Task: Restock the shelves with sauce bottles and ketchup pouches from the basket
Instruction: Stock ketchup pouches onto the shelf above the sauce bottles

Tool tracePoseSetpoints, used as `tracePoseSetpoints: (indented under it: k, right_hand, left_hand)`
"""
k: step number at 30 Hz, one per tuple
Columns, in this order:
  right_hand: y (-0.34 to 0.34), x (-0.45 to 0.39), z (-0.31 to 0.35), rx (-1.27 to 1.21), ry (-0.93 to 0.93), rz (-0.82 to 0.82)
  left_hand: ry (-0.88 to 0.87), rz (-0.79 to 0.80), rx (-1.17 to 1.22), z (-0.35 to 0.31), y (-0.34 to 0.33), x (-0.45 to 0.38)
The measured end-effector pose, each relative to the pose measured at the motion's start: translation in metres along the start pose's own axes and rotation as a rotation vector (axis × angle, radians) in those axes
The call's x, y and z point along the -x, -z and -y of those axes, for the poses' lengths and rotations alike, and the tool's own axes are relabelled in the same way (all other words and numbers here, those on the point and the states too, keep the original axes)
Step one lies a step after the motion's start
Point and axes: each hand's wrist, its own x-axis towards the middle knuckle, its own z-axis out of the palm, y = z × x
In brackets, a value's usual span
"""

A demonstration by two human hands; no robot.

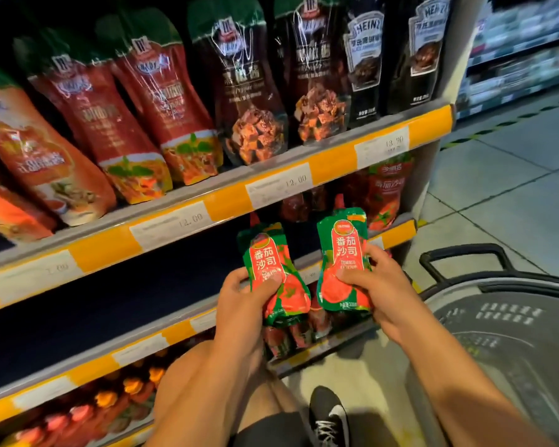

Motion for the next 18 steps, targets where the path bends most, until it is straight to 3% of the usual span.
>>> tracePoseSetpoints:
  k: [13, 18]
  right_hand:
    - [0.008, -0.079, -0.012, -0.001, 0.248, 0.034]
    - [0.005, -0.098, -0.013, -0.002, 0.323, -0.045]
  left_hand:
    - [-0.118, -0.072, -0.046, -0.011, -0.035, -0.078]
    - [-0.133, -0.049, -0.039, -0.012, -0.045, -0.103]
